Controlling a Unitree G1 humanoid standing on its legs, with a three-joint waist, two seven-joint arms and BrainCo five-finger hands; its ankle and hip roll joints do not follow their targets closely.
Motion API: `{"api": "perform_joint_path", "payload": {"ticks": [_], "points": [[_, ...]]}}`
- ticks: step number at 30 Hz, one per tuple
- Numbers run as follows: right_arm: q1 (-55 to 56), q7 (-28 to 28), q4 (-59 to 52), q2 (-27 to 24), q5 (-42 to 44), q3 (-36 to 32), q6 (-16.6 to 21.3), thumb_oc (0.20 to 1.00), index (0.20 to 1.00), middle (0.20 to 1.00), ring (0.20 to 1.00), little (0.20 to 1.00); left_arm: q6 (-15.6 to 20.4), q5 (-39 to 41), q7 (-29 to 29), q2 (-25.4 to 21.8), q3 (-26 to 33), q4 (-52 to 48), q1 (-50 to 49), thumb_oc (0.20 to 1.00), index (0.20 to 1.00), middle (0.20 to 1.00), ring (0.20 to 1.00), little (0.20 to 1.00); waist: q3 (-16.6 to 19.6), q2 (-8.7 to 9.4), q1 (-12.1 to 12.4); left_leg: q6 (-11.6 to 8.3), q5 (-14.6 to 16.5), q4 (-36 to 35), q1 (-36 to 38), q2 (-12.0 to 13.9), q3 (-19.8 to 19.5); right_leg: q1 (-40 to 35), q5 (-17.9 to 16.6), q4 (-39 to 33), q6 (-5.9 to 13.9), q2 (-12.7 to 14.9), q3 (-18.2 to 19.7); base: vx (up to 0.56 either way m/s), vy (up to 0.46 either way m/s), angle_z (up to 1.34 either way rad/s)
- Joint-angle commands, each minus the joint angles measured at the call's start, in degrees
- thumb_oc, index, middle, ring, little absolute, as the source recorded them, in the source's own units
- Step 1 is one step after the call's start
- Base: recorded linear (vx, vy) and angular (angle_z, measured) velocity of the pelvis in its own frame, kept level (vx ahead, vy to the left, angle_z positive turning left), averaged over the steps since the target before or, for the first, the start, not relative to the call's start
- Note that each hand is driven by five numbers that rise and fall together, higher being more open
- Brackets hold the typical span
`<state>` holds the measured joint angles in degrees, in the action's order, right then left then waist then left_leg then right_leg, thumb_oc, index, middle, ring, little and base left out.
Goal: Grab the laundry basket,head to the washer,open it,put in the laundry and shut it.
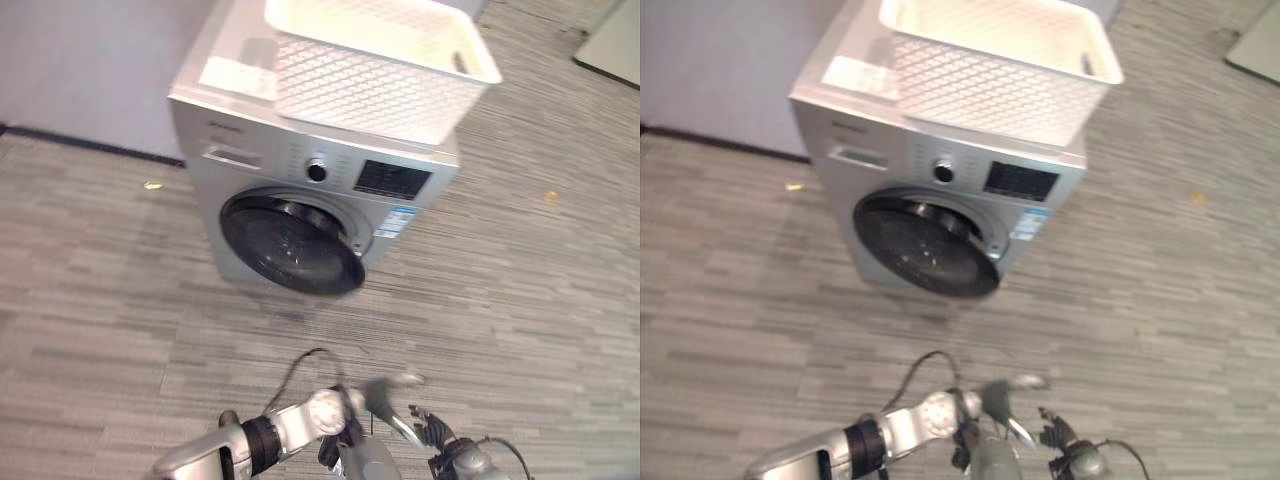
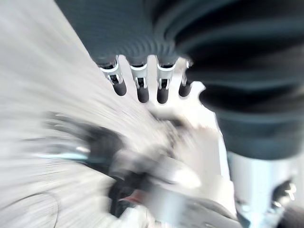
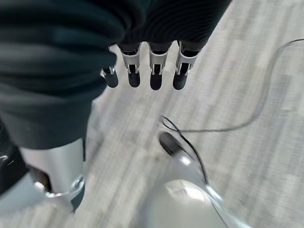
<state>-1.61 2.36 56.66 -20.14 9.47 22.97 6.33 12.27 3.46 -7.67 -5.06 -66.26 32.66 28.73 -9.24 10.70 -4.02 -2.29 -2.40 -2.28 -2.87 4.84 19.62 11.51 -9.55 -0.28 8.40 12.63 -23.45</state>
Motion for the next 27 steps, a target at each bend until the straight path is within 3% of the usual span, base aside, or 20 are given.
{"api": "perform_joint_path", "payload": {"ticks": [1, 3, 4, 5, 6, 12, 13, 19, 21, 26, 27], "points": [[-0.58, -1.03, 1.77, -3.65, -3.04, 0.74, 0.3, 1.0, 1.0, 1.0, 1.0, 1.0, -1.01, -4.0, 3.91, -1.89, 13.16, 10.85, -1.37, 1.0, 1.0, 1.0, 1.0, 1.0, -2.96, -2.65, 1.91, -3.13, -3.0, -2.72, -1.76, 3.28, -6.83, -6.08, -1.53, -2.15, 4.07, 3.21, 0.14, 0.03, -0.027, -0.14], [-0.09, -1.05, 4.19, -3.53, -3.28, -0.61, 0.02, 1.0, 1.0, 1.0, 1.0, 1.0, -1.05, -5.92, 4.25, -3.49, 15.48, 11.89, -3.51, 1.0, 1.0, 1.0, 1.0, 1.0, -2.18, -3.58, 2.25, -3.22, -2.94, -2.72, -1.42, 3.18, -6.7, -6.69, -1.8, -2.9, 4.14, 3.41, 0.01, 0.04, -0.05, 0.04], [-0.45, -1.02, 7.64, -2.65, -3.59, -1.8, -0.39, 1.0, 1.0, 1.0, 1.0, 1.0, -2.16, -4.81, 5.86, -5.6, 21.67, 15.14, -6.65, 1.0, 1.0, 1.0, 1.0, 1.0, -1.55, -4.66, 2.75, -3.31, -3.0, -2.72, -0.78, 3.1, -6.43, -7.31, -1.88, -3.36, 4.05, 3.49, -0.04, 0.03, -0.048, 0.02], [-0.5, -1.02, 7.69, -2.64, -3.59, -1.75, -0.36, 1.0, 1.0, 1.0, 1.0, 1.0, -2.16, -4.8, 5.84, -5.63, 21.72, 15.13, -6.66, 1.0, 1.0, 1.0, 1.0, 1.0, -1.56, -4.66, 2.7, -3.32, -3.0, -2.72, -0.76, 3.11, -6.44, -7.34, -1.89, -3.38, 4.05, 3.48, -0.04, 0.06, -0.041, -0.04], [0.06, -0.83, 9.3, -2.29, -3.87, -2.73, -0.89, 1.0, 1.0, 1.0, 1.0, 1.0, -2.9, -0.54, 7.11, -6.76, 28.56, 17.49, -9.54, 1.0, 1.0, 1.0, 1.0, 1.0, -1.16, -5.58, 3.24, -3.34, -3.19, -2.72, 0.02, 3.17, -6.12, -7.83, -1.63, -3.16, 3.71, 3.34, 0.21, 0.06, -0.02, -0.08], [0.37, -0.14, 12.35, -2.15, -4.5, -4.57, -1.77, 1.0, 1.0, 1.0, 1.0, 1.0, -5.2, 2.77, 9.56, -5.7, 38.26, 29.36, -10.07, 1.0, 1.0, 1.0, 1.0, 1.0, -0.33, -6.86, 2.87, -3.42, -3.05, -2.72, 1.29, 3.26, -5.05, -8.62, -1.65, -3.88, 3.46, 3.02, 0.64, 0.04, -0.001, 0.01], [-0.93, -0.38, 12.58, -2.57, -4.34, -4.73, -1.98, 1.0, 1.0, 1.0, 1.0, 1.0, -6.71, 1.51, 11.93, -5.61, 41.53, 35.22, -7.52, 1.0, 1.0, 1.0, 1.0, 1.0, -0.76, -7.14, 2.07, -3.42, -3.23, -2.72, 0.78, 3.27, -4.44, -7.49, -1.92, -3.74, 3.4, 2.96, 1.54, -0.05, 0.04, -0.07], [-4.55, -1.29, 8.89, -4.39, -3.5, -3.75, -1.89, 1.0, 1.0, 1.0, 1.0, 1.0, -7.53, 8.35, 15.89, -7.74, 49.41, 41.66, 1.44, 1.0, 1.0, 1.0, 1.0, 1.0, -4.92, -6.3, -0.3, -3.66, -4.76, -2.72, -3.56, 3.88, -3.22, -1.25, -3.28, -3.3, 3.0, 2.16, 5.03, -0.11, 0.034, -0.3], [-5.0, -1.16, 6.67, -5.5, -3.27, -3.04, -1.46, 1.0, 1.0, 1.0, 1.0, 1.0, -7.63, 8.57, 17.29, -9.17, 49.44, 43.41, 7.34, 1.0, 1.0, 1.0, 1.0, 1.0, -7.11, -4.94, -2.31, -3.83, -5.63, -2.72, -6.64, 4.18, -3.2, 2.18, -4.17, -3.58, 3.03, 1.8, 6.38, -0.11, 0.023, -0.31], [-5.22, -0.83, 3.94, -6.9, -3.14, -1.96, -1.2, 1.0, 1.0, 1.0, 1.0, 1.0, -8.29, 9.33, 18.26, -11.36, 48.71, 45.26, 15.88, 1.0, 1.0, 1.0, 1.0, 1.0, -8.71, -3.0, -5.27, -4.2, -6.35, -2.72, -9.89, 4.95, -2.61, 6.4, -4.98, -3.77, 2.96, 1.13, 8.45, 0.01, 0.009, -0.22], [-5.07, -0.77, 3.44, -7.09, -2.92, -1.84, -1.13, 1.0, 1.0, 1.0, 1.0, 1.0, -8.38, 9.08, 18.54, -11.84, 48.22, 45.26, 17.12, 1.0, 1.0, 1.0, 1.0, 1.0, -8.62, -3.08, -5.67, -4.82, -5.28, -2.72, -9.67, 5.34, -2.78, 6.32, -4.31, -3.99, 3.58, 0.71, 9.15, 0.08, 0.019, -0.03]]}}
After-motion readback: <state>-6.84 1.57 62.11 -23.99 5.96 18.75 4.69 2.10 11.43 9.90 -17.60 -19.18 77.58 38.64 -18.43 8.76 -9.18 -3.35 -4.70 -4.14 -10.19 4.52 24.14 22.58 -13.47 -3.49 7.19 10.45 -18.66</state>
